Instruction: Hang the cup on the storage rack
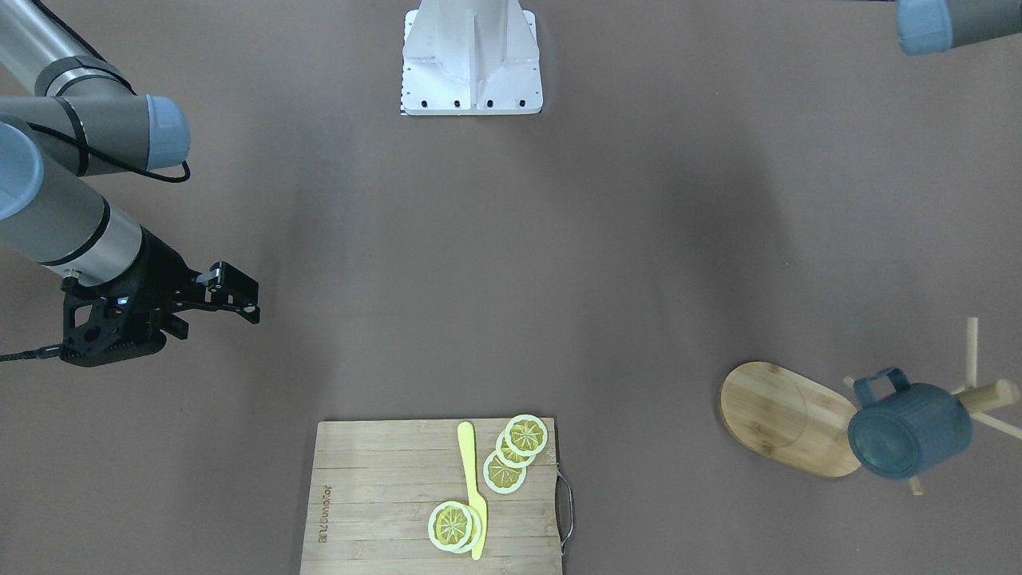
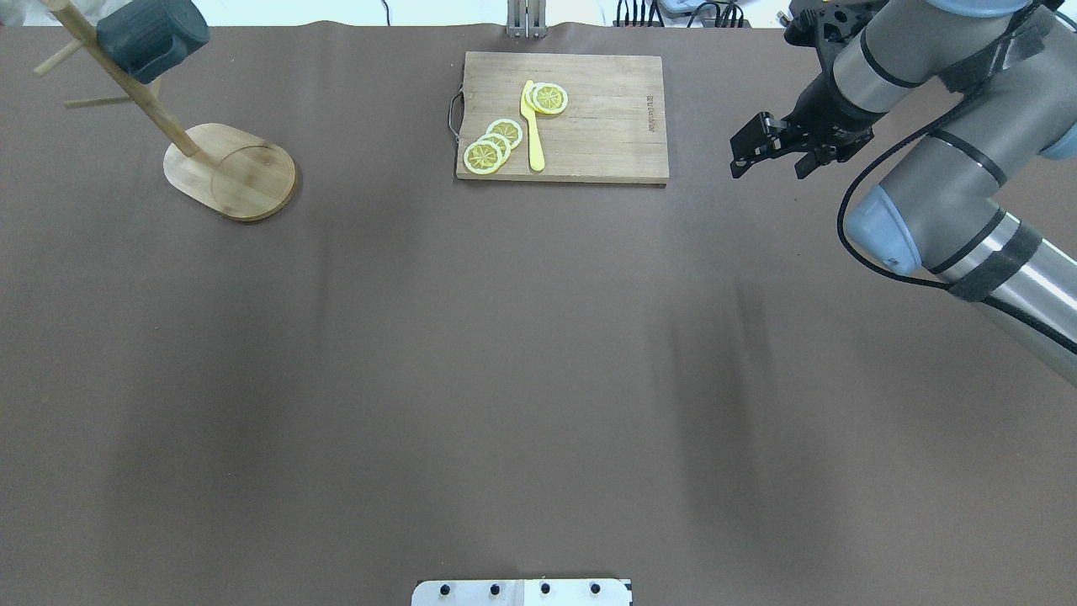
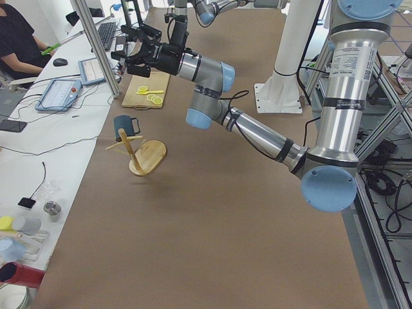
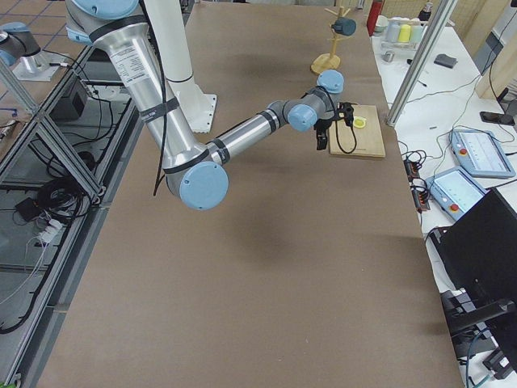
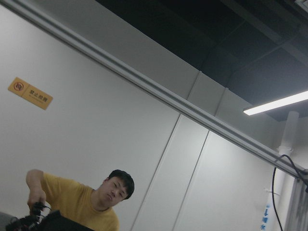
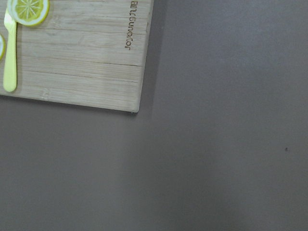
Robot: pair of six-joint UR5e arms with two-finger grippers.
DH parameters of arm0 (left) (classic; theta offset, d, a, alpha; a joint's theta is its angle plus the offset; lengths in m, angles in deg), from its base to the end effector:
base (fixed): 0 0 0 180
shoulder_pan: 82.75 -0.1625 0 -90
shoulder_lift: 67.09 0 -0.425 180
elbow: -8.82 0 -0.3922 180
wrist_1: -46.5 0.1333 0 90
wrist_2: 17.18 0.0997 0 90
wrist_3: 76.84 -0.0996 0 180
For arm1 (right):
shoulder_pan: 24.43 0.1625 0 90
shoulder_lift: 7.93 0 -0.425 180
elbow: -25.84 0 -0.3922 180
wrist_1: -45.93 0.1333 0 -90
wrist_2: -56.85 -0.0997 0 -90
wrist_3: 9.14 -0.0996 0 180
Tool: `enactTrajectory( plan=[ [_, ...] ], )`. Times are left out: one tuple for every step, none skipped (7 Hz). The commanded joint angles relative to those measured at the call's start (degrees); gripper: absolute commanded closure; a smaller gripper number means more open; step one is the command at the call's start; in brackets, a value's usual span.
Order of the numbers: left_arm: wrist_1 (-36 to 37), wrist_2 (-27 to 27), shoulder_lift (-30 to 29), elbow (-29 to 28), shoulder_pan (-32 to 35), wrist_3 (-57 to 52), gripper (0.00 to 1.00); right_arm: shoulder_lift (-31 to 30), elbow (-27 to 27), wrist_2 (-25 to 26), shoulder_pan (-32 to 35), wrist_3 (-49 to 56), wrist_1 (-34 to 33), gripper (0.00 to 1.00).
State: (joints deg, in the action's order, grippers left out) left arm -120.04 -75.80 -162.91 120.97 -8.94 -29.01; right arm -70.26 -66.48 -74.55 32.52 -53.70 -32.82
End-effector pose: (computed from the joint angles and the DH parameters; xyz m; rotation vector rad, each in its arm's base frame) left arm -0.0532 -0.4807 0.2835 1.7667 0.6340 -0.8828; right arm -0.3041 -0.5910 0.3333 0.1028 -0.9663 -0.0751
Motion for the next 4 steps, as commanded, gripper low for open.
enactTrajectory(
  plan=[
    [9.1, 0.2, 0.6, -0.6, 3.4, -19.7, 0.02, -0.1, -0.1, 0.0, 0.0, 0.0, 0.0, 0.01],
    [15.0, -0.2, 1.3, -0.5, 4.6, -26.0, 0.02, -0.1, -0.1, 0.0, 0.0, -0.1, 0.0, 0.01],
    [21.6, -0.5, 1.2, -0.4, 5.7, -34.3, 0.02, -0.1, -0.1, 0.0, -0.1, -0.1, 0.0, 0.01],
    [25.6, -3.1, 1.8, -0.5, 7.7, -37.9, 0.02, -0.1, -0.1, 0.0, -0.1, -0.1, 0.0, 0.01]
  ],
)
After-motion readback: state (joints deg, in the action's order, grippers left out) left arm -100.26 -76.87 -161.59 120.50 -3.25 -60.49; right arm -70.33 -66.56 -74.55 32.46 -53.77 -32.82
